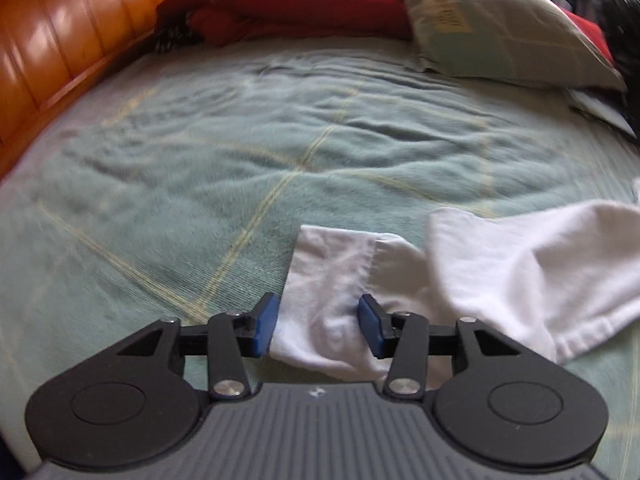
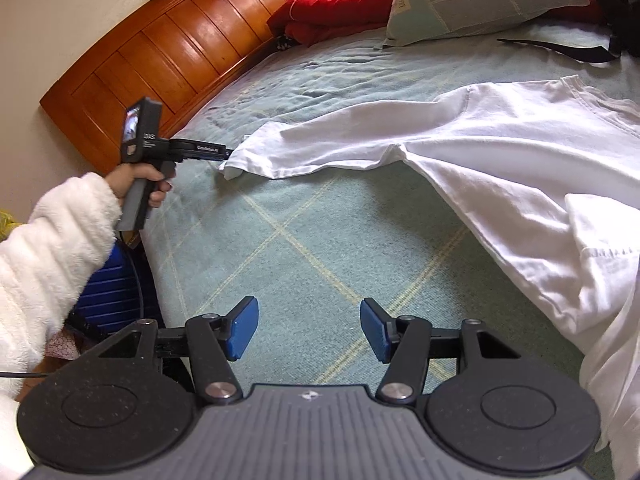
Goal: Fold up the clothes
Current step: 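Open the left tool, release the T-shirt and withdraw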
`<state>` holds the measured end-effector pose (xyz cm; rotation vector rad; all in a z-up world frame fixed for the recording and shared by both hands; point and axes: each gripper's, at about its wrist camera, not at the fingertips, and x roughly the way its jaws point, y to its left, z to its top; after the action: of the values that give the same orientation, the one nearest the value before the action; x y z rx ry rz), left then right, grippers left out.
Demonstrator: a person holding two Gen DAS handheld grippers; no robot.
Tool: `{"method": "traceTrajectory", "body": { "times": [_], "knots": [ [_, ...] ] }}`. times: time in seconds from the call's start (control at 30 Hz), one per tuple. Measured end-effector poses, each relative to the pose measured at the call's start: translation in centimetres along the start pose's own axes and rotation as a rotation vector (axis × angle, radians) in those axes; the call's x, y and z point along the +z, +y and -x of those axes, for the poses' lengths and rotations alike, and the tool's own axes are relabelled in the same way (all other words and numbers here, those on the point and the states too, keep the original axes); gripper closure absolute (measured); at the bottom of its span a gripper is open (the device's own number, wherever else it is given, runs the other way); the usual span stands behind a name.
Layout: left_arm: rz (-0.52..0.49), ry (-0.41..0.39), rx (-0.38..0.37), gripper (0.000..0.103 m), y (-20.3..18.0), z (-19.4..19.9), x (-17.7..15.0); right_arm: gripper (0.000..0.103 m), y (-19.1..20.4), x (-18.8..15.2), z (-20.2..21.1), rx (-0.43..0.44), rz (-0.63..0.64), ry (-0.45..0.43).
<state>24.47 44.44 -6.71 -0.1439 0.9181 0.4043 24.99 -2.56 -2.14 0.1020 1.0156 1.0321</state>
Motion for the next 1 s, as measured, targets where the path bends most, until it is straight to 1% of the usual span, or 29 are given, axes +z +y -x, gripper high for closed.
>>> {"method": "traceTrajectory", "body": {
  "times": [0.03,0.07,0.1,0.13,0.17,0.2,0.27,0.37,0.43,0.53,0.6,0.63,0.67,0.7,0.73,0.77,0.8,0.83,0.87,0.93,0.97,1.0],
  "knots": [
    [0.018,-0.007,-0.010,0.048,0.0,-0.2,-0.1,0.041,-0.1,0.1,-0.1,-0.005,-0.003,0.000],
    [0.026,-0.009,-0.016,0.052,-0.2,-0.3,-0.2,0.041,-0.2,0.1,-0.1,-0.010,-0.006,0.000],
    [0.013,-0.012,-0.022,0.068,-0.6,-0.1,-0.2,0.041,-0.3,0.2,-0.2,-0.013,-0.008,0.001],
    [-0.007,-0.016,-0.031,0.079,-0.9,0.1,-0.1,0.041,-0.3,0.2,-0.3,-0.016,-0.009,0.003],
    [-0.026,-0.020,-0.040,0.094,-1.3,0.4,0.0,0.041,-0.4,0.3,-0.4,-0.018,-0.009,0.005],
    [-0.035,-0.027,-0.016,0.095,-1.4,0.6,0.3,0.041,-0.4,0.3,-0.5,-0.021,-0.009,0.007],
    [-0.034,-0.046,0.057,0.095,-1.2,1.1,1.1,0.041,-0.5,0.4,-0.7,-0.024,-0.010,0.009],
    [0.031,-0.071,0.119,0.096,0.8,1.6,2.8,0.041,-0.3,0.6,-0.8,-0.027,-0.008,0.006],
    [0.068,-0.080,0.119,0.095,2.2,2.0,3.9,0.041,-0.2,0.6,-0.7,-0.032,-0.002,0.002],
    [0.085,-0.068,0.120,0.094,2.8,1.9,4.6,0.041,-0.2,0.7,-0.6,-0.046,-0.004,-0.001],
    [0.086,-0.055,0.126,0.091,3.0,1.7,4.8,0.041,-0.1,0.7,-0.6,-0.053,-0.003,-0.002],
    [0.080,-0.047,0.135,0.088,3.0,1.6,4.6,0.041,0.0,0.7,-0.5,-0.053,-0.001,-0.002],
    [0.079,-0.037,0.145,0.083,3.1,1.5,4.4,0.041,0.0,0.7,-0.4,-0.053,0.001,-0.003],
    [0.090,-0.027,0.154,0.076,3.3,1.4,4.2,0.041,0.0,0.6,-0.3,-0.052,0.003,-0.004],
    [0.106,-0.022,0.160,0.072,3.6,1.6,4.0,0.041,0.0,0.6,-0.3,-0.053,0.004,-0.004],
    [0.119,-0.020,0.164,0.066,3.9,1.7,3.7,0.041,0.0,0.7,-0.2,-0.052,0.005,-0.006],
    [0.124,-0.018,0.169,0.065,4.1,1.9,3.6,0.041,0.0,0.7,-0.1,-0.050,0.006,-0.007],
    [0.111,-0.019,0.188,0.065,3.9,2.2,3.5,0.041,0.0,0.7,0.0,-0.048,0.006,-0.008],
    [0.089,-0.021,0.215,0.065,3.7,2.5,3.5,0.041,-0.1,0.7,0.0,-0.047,0.006,-0.009],
    [0.052,-0.032,0.273,0.062,3.4,3.2,3.7,0.041,0.1,0.7,0.1,-0.047,0.008,-0.013],
    [0.048,-0.037,0.282,0.061,3.3,3.6,3.8,0.041,0.2,0.7,0.2,-0.046,0.012,-0.016],
    [0.050,-0.041,0.271,0.061,3.1,4.1,3.9,0.041,0.3,0.6,0.4,-0.045,0.016,-0.019]
  ]
}}
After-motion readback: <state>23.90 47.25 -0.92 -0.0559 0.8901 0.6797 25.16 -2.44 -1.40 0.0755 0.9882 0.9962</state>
